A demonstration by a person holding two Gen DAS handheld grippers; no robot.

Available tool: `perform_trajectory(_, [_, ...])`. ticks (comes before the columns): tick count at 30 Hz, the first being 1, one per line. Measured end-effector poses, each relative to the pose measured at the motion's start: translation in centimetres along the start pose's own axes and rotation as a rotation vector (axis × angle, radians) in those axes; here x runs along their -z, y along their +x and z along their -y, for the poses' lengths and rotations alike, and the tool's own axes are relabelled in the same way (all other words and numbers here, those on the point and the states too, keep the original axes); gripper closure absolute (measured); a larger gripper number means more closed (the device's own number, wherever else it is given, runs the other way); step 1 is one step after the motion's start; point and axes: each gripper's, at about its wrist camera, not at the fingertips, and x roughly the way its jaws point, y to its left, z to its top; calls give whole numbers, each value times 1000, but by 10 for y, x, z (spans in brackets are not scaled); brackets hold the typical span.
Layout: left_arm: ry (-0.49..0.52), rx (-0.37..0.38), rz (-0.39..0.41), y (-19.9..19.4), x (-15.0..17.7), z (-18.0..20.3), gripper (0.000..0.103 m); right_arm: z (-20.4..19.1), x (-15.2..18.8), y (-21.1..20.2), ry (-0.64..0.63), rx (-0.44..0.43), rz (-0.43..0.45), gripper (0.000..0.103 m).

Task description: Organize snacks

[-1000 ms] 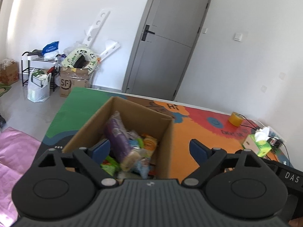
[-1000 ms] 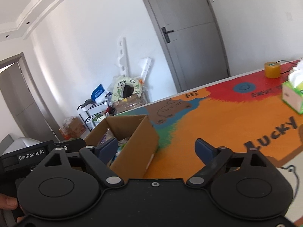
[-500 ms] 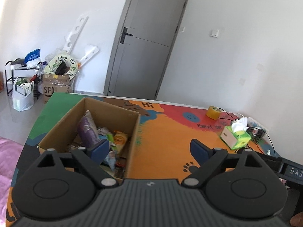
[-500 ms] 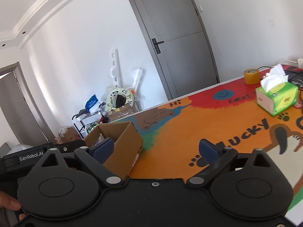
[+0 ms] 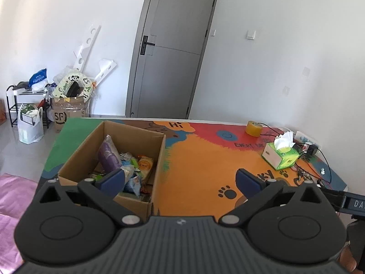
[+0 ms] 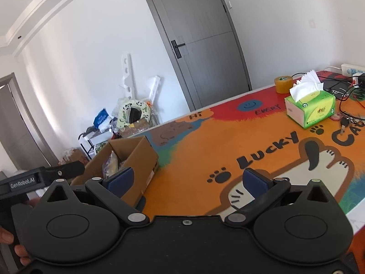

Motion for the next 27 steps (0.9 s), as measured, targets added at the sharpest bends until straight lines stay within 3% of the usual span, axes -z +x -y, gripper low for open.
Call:
perform_trajectory(11, [26, -41, -23, -10, 1, -7, 0, -13, -6, -10, -46, 8, -58, 0])
perform_trajectory(27, [66, -71, -38, -22, 2, -9, 0, -24, -8, -18, -81, -10, -60, 0])
